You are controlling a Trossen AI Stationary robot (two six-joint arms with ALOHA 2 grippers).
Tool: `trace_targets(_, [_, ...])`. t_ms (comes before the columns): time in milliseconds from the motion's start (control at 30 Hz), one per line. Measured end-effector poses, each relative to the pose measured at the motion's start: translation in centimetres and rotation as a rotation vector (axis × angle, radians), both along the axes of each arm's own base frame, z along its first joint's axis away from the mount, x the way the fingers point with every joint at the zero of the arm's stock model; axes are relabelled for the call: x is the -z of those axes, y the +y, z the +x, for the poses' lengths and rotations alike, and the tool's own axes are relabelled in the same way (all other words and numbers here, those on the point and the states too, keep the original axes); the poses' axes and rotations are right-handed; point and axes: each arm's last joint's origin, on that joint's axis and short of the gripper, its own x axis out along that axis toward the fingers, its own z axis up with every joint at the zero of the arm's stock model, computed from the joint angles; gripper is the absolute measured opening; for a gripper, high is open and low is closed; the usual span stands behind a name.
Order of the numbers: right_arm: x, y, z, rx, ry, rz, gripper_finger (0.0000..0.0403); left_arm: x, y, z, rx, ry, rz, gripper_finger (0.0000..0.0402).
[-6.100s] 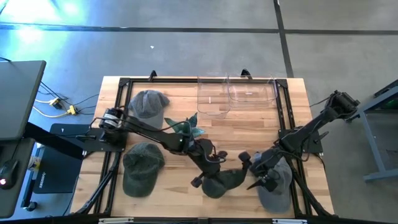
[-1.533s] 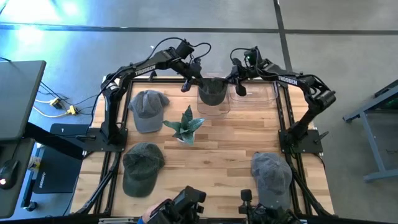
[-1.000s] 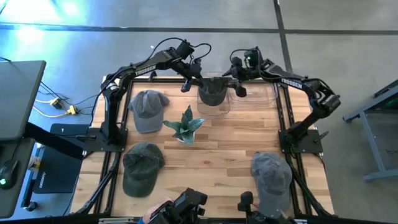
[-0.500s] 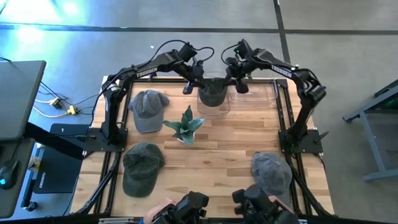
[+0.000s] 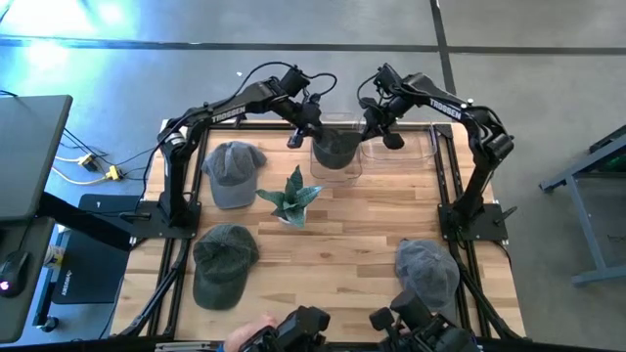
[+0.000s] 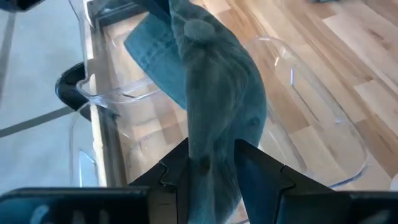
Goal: Pick & Place hat
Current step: Put the right green cap into the left transparent bin
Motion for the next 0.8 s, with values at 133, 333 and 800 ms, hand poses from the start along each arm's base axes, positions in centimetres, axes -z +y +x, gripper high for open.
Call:
trace_targets(133, [0.0, 0.0, 0.0, 0.000, -0.001, 0.002, 0.0005, -0.5, -0.7, -0.5, 0.070, 0.019, 0.063, 0.0108])
trace_targets(333, [0.0, 0.0, 0.0, 0.004, -0.001, 0.008, 0.0008, 0.1, -0.9, -0.9, 0.117, 0.074, 0.075, 0.0101])
trace_targets(800, [-0.6, -1.7, 0.6, 0.179, -0.093, 0.035, 0.0037, -0.1, 1.3, -2.0, 0.110, 0.001, 0.090, 0.0003])
